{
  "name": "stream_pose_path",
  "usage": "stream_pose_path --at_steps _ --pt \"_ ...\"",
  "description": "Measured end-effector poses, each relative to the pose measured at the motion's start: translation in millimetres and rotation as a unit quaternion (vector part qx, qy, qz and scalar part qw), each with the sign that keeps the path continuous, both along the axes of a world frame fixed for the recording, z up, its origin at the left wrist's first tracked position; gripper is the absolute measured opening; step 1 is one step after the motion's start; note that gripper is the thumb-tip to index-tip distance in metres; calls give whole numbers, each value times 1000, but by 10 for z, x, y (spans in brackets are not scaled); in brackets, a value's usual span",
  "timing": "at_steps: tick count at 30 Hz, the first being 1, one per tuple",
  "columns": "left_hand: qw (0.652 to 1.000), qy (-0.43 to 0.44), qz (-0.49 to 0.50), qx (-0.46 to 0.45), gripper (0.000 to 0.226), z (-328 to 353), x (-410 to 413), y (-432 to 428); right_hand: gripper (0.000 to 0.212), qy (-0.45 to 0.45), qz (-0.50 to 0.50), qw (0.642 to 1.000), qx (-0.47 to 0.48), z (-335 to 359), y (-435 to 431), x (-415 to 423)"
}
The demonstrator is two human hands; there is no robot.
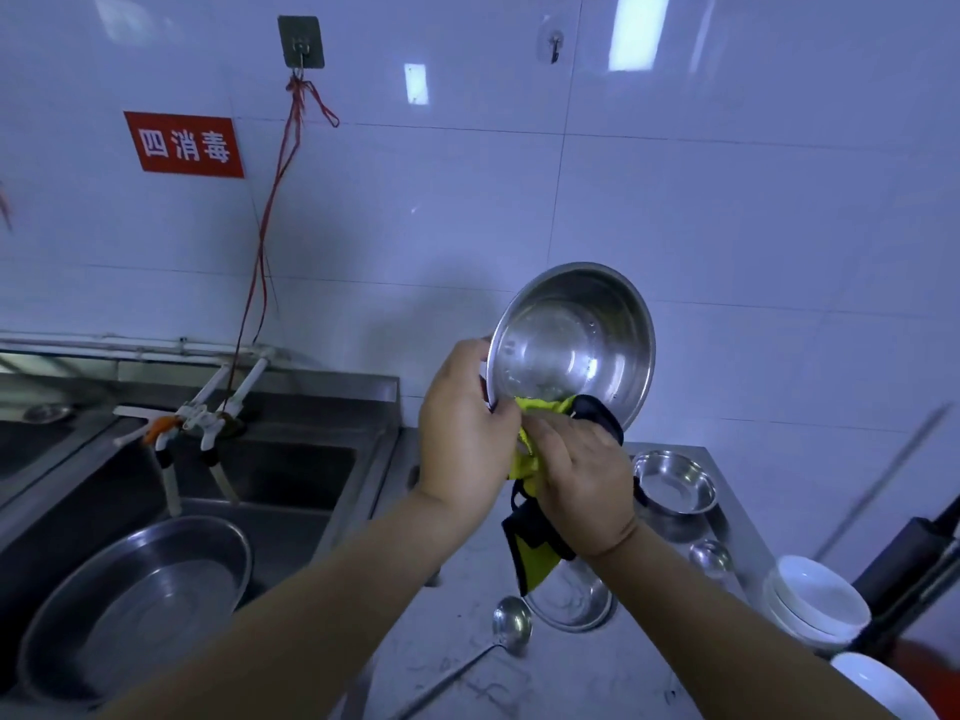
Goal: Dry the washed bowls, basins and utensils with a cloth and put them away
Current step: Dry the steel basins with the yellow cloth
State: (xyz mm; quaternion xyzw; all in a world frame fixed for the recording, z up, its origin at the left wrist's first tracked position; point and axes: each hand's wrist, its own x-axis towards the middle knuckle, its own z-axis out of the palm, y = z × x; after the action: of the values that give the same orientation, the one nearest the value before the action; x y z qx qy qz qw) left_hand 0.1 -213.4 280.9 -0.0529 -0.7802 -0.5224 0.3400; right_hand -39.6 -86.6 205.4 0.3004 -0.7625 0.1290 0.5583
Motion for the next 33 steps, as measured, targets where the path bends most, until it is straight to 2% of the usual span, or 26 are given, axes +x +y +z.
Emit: stream_pose_path --at_steps 4,8,10,12,14,17,20,22,25,27,30,33 --pt "996 37 26 -72 32 198 -50 -217 31 23 5 993 112 98 324 -119" --pt "999 37 -7 13 39 166 9 -182 20 37 -6 997 66 238 244 -40" --pt "997 51 -45 34 52 48 82 -110 34 31 -3 999 38 231 111 48" --pt "997 60 -50 27 60 -48 103 -118 38 23 6 999 27 170 51 95" --pt "997 52 -57 -26 63 -62 73 -194 34 21 12 998 50 57 50 110" --pt "987 41 -67 -142 67 64 11 -374 23 38 30 989 141 -4 193 55" --pt "973 42 -59 -220 68 235 0 -487 23 54 15 978 201 127 414 -63" --pt "979 37 -54 -191 64 258 51 -440 24 43 8 983 176 187 431 -55" --pt "998 14 -59 -33 53 62 112 -283 30 23 0 994 111 149 286 73" --pt "999 16 -43 -2 54 -91 130 -208 23 12 -4 996 88 96 197 141" --pt "999 16 -28 -29 64 -132 84 -226 27 -3 3 997 81 -12 123 180" --pt "989 17 -15 -145 69 12 -11 -356 24 19 16 990 140 -43 225 128"
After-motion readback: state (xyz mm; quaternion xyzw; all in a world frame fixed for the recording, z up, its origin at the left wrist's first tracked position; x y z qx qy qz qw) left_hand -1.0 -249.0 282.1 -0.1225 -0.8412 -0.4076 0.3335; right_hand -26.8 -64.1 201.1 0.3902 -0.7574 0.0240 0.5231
